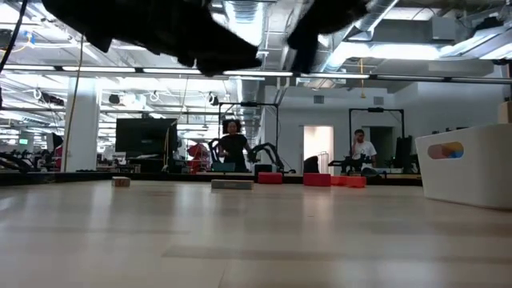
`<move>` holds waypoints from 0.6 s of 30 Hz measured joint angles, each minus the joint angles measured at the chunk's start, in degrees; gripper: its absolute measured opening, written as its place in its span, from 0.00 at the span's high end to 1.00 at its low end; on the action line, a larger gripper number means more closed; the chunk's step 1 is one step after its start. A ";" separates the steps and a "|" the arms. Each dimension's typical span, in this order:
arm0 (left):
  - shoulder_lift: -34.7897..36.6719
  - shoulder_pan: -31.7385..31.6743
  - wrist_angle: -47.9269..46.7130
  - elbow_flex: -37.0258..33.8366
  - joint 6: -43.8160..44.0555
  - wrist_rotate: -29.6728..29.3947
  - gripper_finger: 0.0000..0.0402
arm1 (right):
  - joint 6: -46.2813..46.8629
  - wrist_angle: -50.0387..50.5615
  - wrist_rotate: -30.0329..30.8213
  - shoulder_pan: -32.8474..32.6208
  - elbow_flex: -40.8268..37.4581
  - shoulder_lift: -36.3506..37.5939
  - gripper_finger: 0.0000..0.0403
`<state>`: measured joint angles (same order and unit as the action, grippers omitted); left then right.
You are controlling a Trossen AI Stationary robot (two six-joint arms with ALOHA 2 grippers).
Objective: Sort blocks by size
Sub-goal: Put the 8 stud blue game piece into the white bin
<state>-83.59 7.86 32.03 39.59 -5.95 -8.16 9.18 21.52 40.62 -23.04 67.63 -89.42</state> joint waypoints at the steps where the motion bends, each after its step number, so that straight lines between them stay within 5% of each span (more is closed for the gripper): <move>1: 0.65 -0.21 -2.41 0.00 0.47 -0.10 0.41 | 4.65 6.98 -0.02 -0.47 1.55 0.90 0.71; 5: 2.33 -1.10 -6.54 0.00 3.71 -0.40 0.39 | 25.39 34.27 -1.16 -2.43 4.66 4.22 0.71; 8: 2.40 -1.23 -6.88 0.02 5.37 -0.40 0.40 | 40.56 48.61 -7.59 -2.47 3.46 7.09 0.71; 14: 2.31 -1.21 -7.74 0.00 6.27 -0.27 0.42 | 51.76 52.65 -18.65 -2.97 -5.44 13.65 0.69; 18: 2.29 -1.21 -8.14 0.00 6.24 -0.25 0.42 | 56.30 53.22 -22.22 -3.36 -9.67 17.44 0.52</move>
<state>-81.30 6.66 23.89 39.59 0.29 -8.40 65.47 74.75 18.41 -26.39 57.96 -71.98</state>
